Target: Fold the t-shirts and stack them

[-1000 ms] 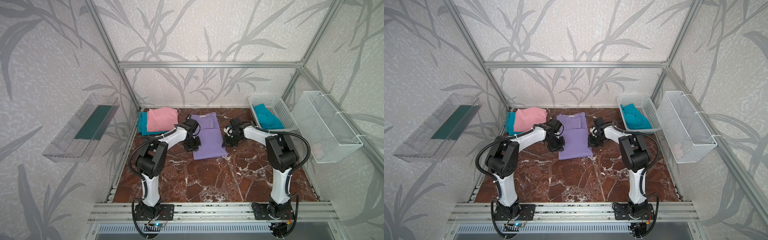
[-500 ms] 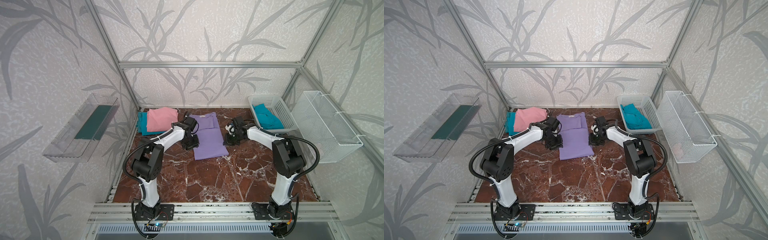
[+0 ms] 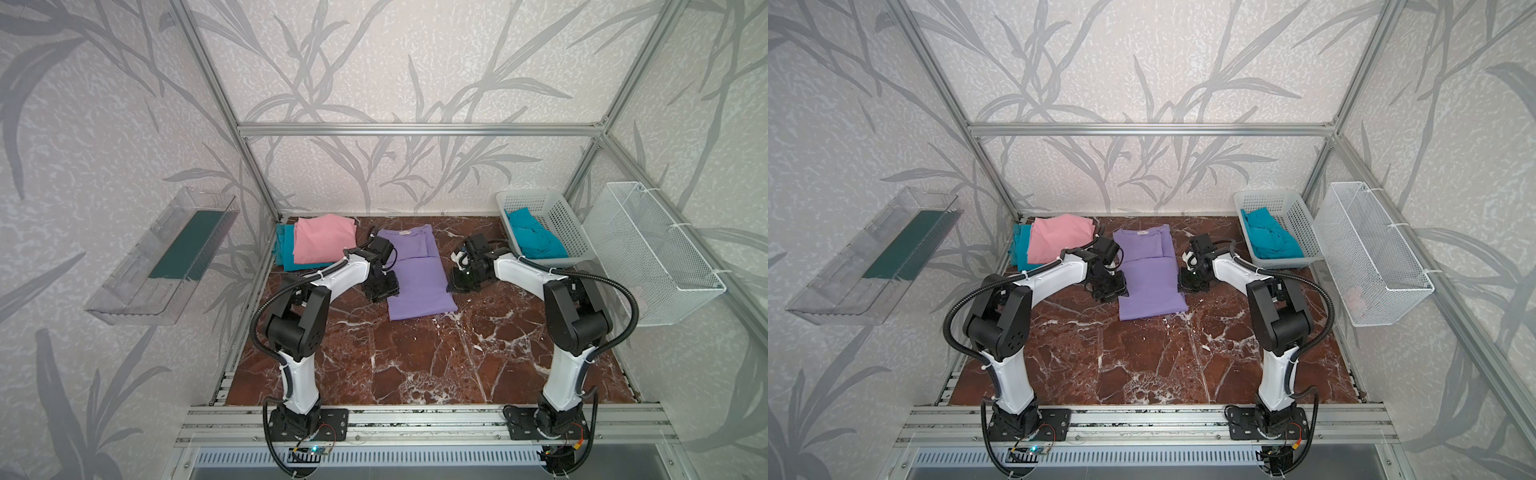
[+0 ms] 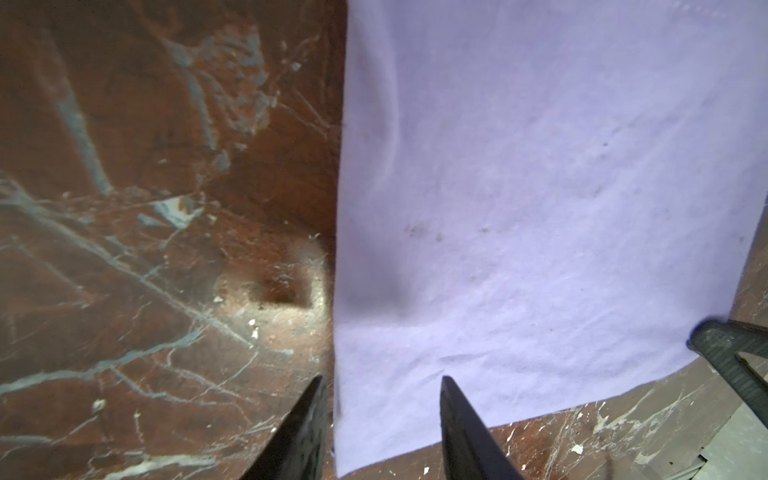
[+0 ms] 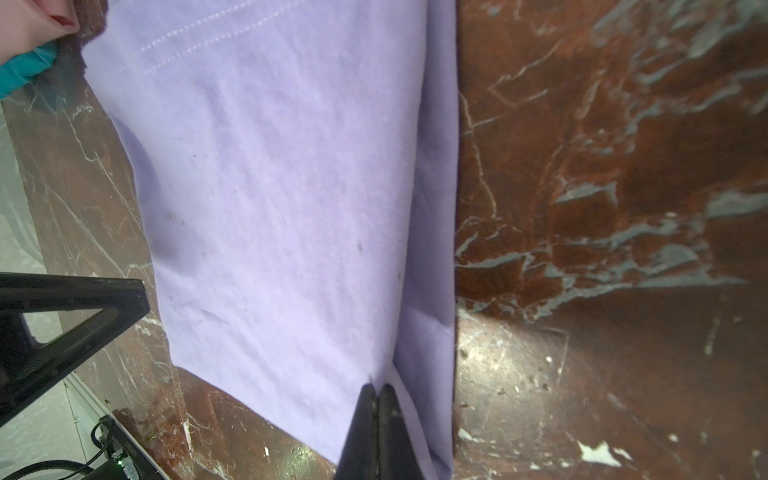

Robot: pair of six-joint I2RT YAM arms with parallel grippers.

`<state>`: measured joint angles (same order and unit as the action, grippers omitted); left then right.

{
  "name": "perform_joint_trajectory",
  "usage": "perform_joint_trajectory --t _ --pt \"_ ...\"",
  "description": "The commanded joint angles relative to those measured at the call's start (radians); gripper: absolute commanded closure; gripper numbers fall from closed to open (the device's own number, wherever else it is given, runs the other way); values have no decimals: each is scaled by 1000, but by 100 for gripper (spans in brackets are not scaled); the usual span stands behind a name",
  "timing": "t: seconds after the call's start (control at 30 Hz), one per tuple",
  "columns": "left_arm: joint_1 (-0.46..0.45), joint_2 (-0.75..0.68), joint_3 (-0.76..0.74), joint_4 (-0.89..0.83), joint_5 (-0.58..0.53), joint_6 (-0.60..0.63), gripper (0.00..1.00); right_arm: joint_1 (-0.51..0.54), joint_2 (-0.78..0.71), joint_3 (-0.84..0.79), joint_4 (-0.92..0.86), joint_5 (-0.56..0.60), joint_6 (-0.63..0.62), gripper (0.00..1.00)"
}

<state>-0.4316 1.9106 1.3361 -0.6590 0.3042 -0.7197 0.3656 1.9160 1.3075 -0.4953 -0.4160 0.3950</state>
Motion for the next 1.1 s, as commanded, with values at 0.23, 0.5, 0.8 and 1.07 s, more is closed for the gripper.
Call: perform_joint_trajectory --t 0.23,0.5,0.8,1.07 --pt "-4 63 35 -27 -15 -15 69 1 -5 28 -35 10 -19 100" --pt "-6 38 57 -37 -10 -21 76 2 -9 24 -37 8 -18 100" --pt "-28 -13 38 -47 -16 -31 100 2 -45 7 -38 9 -13 100" --pt "-65 -127 -43 -47 -64 -58 98 2 -136 -67 -20 16 7 100"
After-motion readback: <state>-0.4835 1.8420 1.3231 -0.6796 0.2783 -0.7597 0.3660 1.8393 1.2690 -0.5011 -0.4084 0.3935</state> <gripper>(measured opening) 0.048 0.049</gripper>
